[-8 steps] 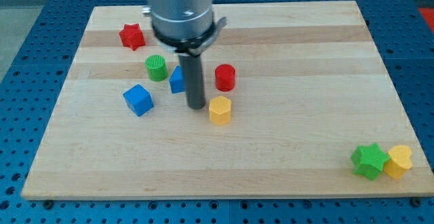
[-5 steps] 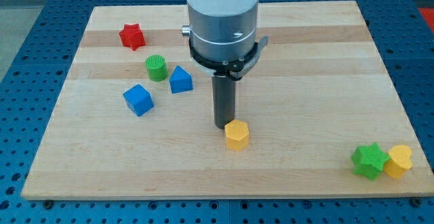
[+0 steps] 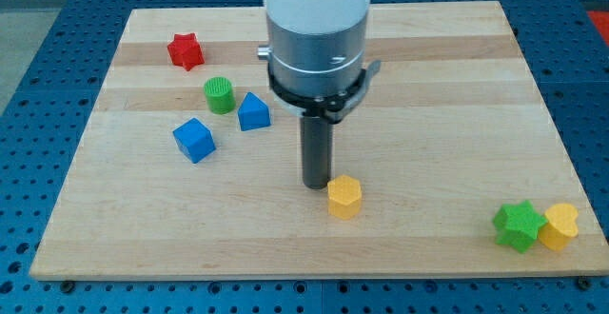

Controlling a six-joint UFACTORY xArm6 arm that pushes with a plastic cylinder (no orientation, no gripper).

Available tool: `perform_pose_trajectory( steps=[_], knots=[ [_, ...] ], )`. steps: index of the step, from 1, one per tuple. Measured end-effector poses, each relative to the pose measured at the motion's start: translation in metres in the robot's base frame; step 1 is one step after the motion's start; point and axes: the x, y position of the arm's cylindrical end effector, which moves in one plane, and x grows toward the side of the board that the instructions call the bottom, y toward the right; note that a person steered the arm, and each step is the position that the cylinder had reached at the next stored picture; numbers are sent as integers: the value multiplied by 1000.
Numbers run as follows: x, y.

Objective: Move the yellow hexagon towards the centre right of the board

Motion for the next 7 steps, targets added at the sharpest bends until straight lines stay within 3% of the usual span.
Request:
perform_pose_trajectory(
  steps=[1,2,4,7],
  knots=[
    [25,-20],
    [33,30],
    [26,132],
    [-14,171]
  ],
)
